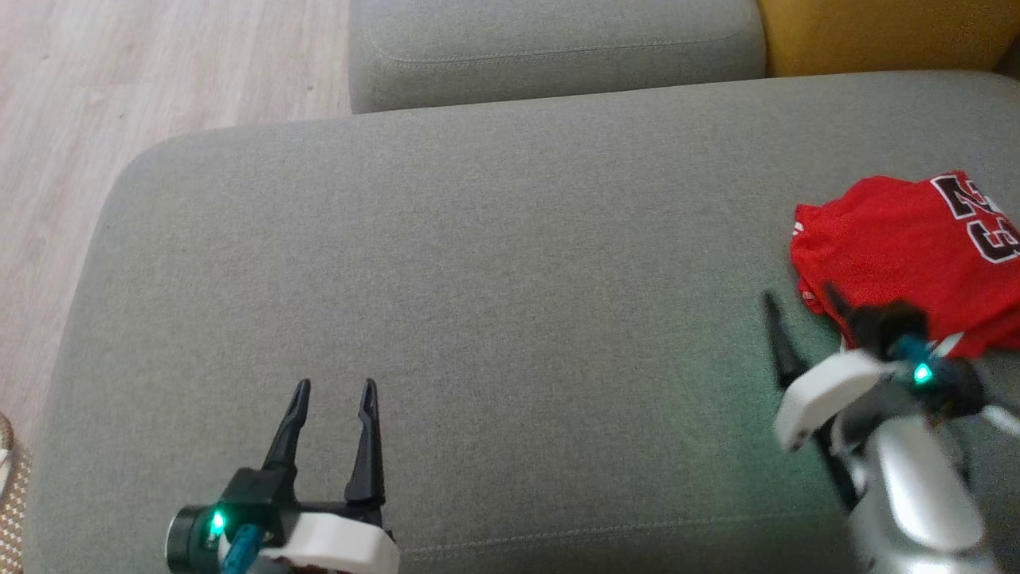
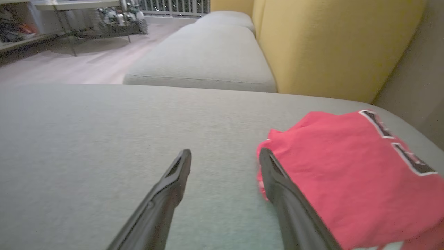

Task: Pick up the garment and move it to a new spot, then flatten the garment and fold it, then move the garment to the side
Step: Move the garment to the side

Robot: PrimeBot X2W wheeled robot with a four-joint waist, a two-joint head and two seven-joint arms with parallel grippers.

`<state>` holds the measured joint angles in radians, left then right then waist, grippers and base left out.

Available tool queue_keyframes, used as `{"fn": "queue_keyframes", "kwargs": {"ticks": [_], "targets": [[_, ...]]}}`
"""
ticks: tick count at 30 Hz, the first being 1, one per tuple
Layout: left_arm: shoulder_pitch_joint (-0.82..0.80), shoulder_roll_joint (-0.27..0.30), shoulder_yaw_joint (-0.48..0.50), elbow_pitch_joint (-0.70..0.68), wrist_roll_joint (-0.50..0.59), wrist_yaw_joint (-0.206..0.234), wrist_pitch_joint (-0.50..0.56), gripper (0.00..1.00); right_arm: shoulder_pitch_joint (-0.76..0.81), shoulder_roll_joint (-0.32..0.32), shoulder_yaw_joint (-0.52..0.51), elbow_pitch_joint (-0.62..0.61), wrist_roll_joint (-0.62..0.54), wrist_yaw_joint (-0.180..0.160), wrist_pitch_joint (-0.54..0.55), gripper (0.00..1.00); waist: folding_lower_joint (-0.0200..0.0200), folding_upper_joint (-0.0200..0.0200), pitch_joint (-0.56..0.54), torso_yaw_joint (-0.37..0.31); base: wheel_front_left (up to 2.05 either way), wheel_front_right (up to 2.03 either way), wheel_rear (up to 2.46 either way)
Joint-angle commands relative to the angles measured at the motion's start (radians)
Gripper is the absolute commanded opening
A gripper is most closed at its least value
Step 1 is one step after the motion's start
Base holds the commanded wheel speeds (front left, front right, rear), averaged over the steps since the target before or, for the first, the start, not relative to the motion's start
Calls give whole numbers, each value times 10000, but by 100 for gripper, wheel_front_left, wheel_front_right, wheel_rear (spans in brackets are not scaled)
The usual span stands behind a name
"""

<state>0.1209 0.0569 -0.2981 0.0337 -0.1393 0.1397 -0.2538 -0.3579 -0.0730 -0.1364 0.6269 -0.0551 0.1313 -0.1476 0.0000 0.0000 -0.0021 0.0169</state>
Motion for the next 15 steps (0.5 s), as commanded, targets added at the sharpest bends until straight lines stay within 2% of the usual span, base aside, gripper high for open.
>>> {"fn": "queue_keyframes", "kwargs": {"ticks": [1,4,6,7,11,15], "targets": [[-333,-66,424,-361,-30,-43,-80,100,-49,21,587,-606,281,-6,-469,100,0,0,-14,-33,0,0,0],[-383,-66,475,-338,-82,-101,-80,100,642,157,1243,-1185,617,-6,-1000,100,0,0,-47,-33,0,0,0],[-424,-66,457,-296,-128,-102,-80,100,1136,209,1422,-2403,895,-6,-1129,100,0,0,-69,-12,0,0,0],[-424,-66,457,-296,-128,-102,-80,100,1136,209,1422,-2403,895,-6,-1129,100,0,0,-69,-12,0,0,0],[-458,-66,438,-261,-169,-41,-80,100,2120,222,1877,-4473,1384,-6,-1138,100,0,0,-60,10,0,0,0],[-496,-66,420,-154,96,-20,-80,100,3005,224,1726,-5327,1895,-6,-1139,100,0,0,-101,52,0,0,0]]}}
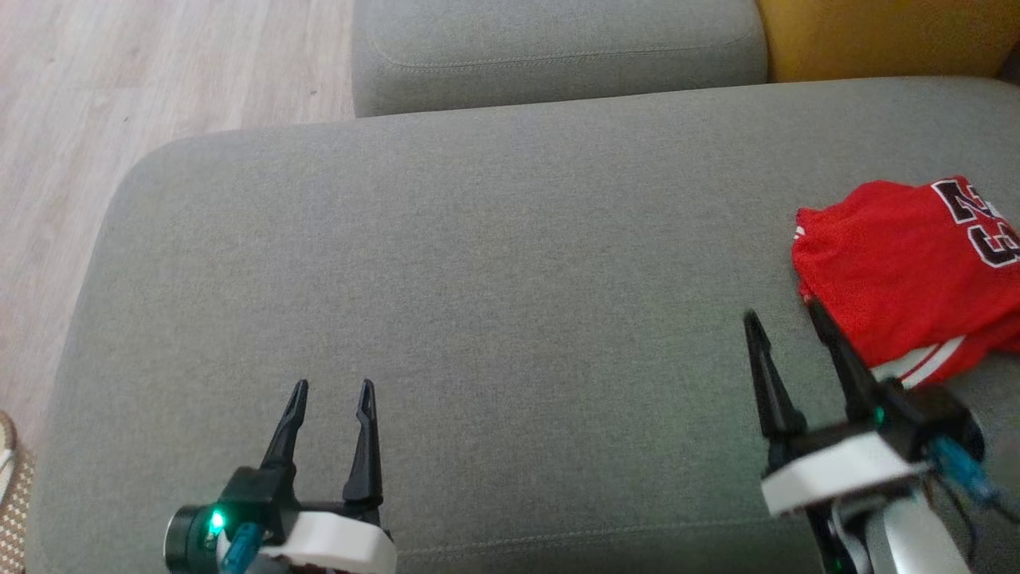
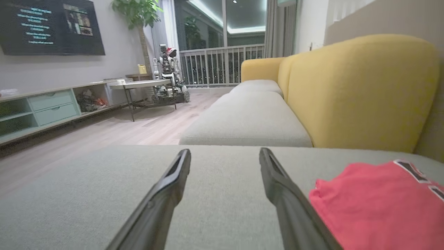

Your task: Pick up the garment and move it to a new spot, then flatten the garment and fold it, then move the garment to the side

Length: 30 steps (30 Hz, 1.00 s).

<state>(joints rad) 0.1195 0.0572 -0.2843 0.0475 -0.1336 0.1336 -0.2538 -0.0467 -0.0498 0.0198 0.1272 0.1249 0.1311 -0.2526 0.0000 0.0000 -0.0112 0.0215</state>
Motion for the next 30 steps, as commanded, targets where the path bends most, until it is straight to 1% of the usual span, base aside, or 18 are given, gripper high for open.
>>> {"fn": "queue_keyframes", "kwargs": {"ticks": [1,6,18,19,22,30], "targets": [[-480,-70,303,-295,44,49,-80,100,64,-7,198,-404,198,-4,-89,100,0,0,-17,1,0,0,0],[-443,-70,386,-313,59,48,-80,100,477,-6,335,-473,417,-4,-90,100,0,0,-34,-70,0,0,0],[-379,-70,391,-337,157,-47,-80,100,511,-6,316,-467,485,-4,-91,100,0,0,-107,-67,0,0,0],[6,-2,54,2,90,-25,0,0,827,2,109,-84,424,0,2,0,0,0,-109,-69,0,0,0],[205,4,29,495,70,-19,58,0,963,2,161,425,425,0,17,0,0,0,-109,-69,0,0,0],[140,61,186,532,-912,-140,201,0,916,-50,147,492,1372,0,181,0,0,0,-91,-79,0,0,0]]}}
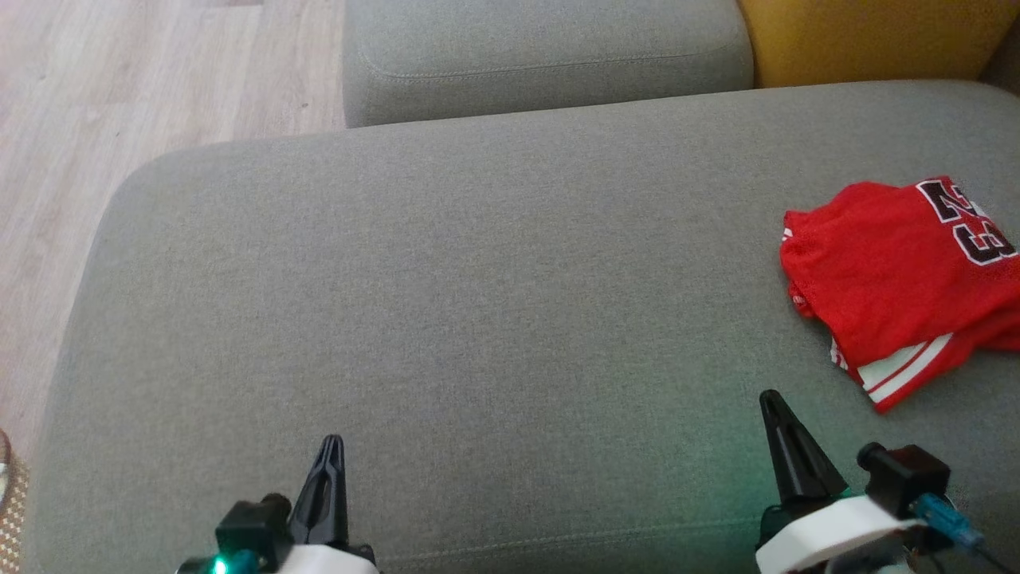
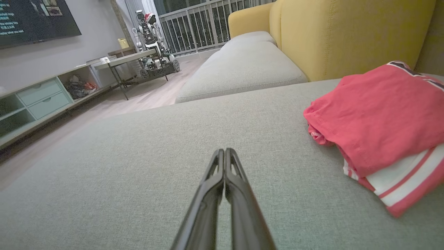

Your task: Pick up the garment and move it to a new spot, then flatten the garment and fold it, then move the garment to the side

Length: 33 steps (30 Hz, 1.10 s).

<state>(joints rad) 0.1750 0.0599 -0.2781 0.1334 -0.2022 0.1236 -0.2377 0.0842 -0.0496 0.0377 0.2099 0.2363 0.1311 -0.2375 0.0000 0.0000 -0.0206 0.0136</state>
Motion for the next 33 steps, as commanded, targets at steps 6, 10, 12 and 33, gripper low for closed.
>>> {"fn": "queue_keyframes", "kwargs": {"ticks": [6,10,12,33], "targets": [[-555,76,253,-213,-991,-183,170,0,-479,-92,-53,-291,995,0,165,0,0,0,14,-7,0,0,0],[-625,95,318,-159,-1371,-253,235,0,-518,-109,-66,-272,1361,0,234,0,0,0,19,-11,0,0,0],[-670,107,363,-124,-1623,-298,279,0,-544,-119,-76,-261,1603,-1,280,0,0,0,23,-13,0,0,0],[-1104,203,875,142,-4237,-750,767,0,-806,-202,-214,-148,4117,-1,800,0,0,0,65,-37,0,0,0]]}}
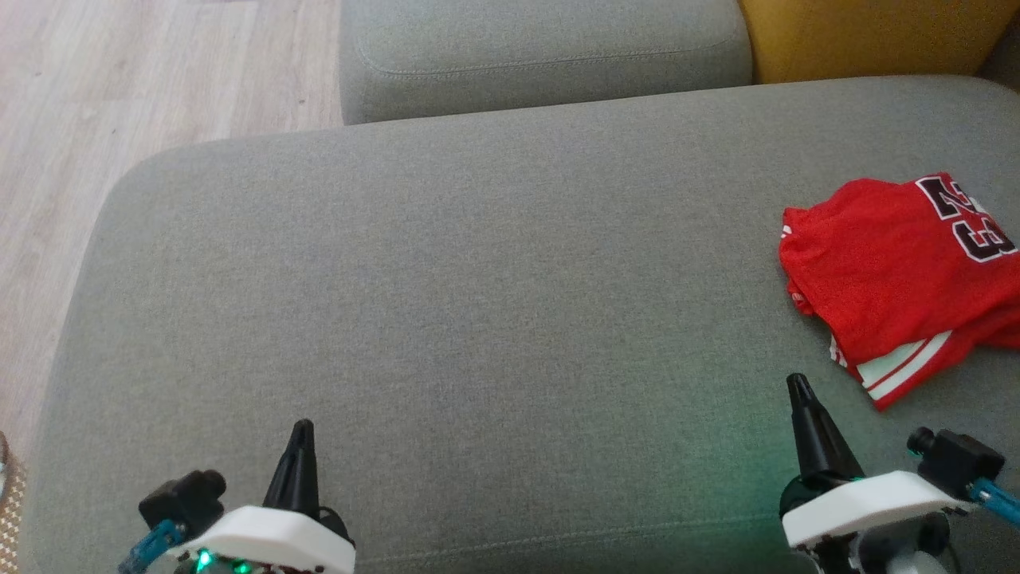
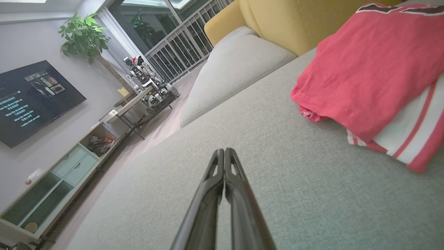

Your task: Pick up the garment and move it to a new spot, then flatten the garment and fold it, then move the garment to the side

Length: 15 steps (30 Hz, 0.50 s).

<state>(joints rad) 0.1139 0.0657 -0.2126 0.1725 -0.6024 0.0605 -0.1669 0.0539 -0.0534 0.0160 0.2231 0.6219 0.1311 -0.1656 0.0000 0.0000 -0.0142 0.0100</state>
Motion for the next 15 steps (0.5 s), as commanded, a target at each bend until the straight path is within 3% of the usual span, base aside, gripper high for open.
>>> {"fn": "queue_keyframes", "kwargs": {"ticks": [1,15], "targets": [[-511,149,246,-240,-358,-140,84,0,-515,-167,-6,-275,379,-1,106,0,0,0,4,-2,0,0,0],[-780,182,630,-96,-2062,-434,440,0,-690,-199,-130,-200,2026,-2,478,0,0,0,32,-18,0,0,0]]}}
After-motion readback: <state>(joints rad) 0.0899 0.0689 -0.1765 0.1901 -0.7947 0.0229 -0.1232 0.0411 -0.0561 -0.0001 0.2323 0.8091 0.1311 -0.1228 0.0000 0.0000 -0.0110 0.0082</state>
